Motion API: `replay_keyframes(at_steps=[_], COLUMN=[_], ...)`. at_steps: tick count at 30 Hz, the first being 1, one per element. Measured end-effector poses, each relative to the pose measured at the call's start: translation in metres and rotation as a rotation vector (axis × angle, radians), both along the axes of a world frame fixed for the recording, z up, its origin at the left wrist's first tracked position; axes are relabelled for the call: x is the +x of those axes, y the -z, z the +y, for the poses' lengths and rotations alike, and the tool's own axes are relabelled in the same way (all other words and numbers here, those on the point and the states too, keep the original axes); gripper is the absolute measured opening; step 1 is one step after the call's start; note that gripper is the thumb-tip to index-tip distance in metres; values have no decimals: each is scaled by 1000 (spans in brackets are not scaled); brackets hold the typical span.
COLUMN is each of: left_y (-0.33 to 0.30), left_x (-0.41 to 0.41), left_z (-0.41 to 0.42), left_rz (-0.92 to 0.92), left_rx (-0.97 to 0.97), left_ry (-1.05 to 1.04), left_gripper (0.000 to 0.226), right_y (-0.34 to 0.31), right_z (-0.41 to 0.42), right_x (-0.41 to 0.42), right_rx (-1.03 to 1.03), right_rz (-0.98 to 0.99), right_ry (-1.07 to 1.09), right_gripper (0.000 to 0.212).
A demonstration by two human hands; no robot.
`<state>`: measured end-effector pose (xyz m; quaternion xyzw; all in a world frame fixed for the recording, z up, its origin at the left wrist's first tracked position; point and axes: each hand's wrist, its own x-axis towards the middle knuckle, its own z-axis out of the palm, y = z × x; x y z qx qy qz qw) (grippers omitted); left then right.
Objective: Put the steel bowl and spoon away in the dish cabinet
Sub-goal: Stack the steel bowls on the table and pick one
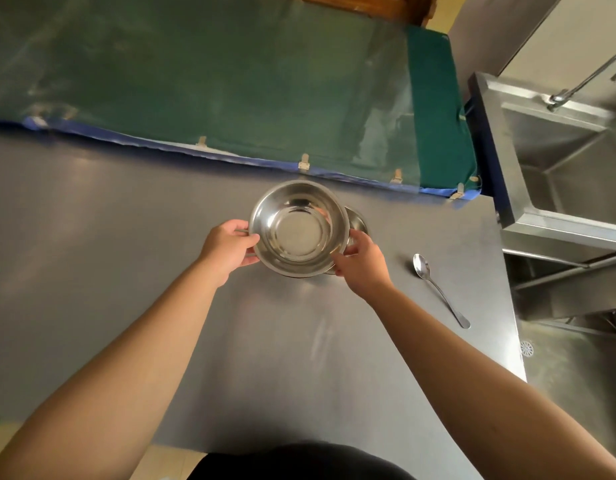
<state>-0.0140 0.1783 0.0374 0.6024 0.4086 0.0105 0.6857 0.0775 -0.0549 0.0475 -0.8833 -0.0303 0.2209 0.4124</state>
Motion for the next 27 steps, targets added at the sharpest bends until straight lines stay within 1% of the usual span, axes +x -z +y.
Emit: replay_keyframes(at_steps=[2,5,7,10,12,13,17,22,24,27], left_y=[2,8,14,23,29,33,43,49,50,53], left_x=[10,25,34,44,50,54,60,67,69,71], left_z=[-10,-23,-30,-36,-38,-39,-40,-44,-46,-48], left_rz=[10,45,76,111,134,149,196,232,230,215], left_rx=[15,68,118,204,277,310,429,578,595,544], left_ry=[32,98,144,199,237,256,326,393,385,367], left_gripper=[18,17,26,31,31,30,27,18,18,16], right_y=[3,10,14,19,23,26,34,45,50,57], right_z=[-11,-27,-34,-42,-46,-47,-48,-47,-47,-46], right_x=[7,17,24,33,39,43,51,58,60,62], right_rx=[-19,7,11,9,4,0,-48,-102,-109,-111], right_rz=[4,48,71,75,83,92,94,88,93,87], right_ry=[19,69,91,130,143,147,138,145,152,168], right_gripper=[50,45,41,23,19,19,33,38,41,42])
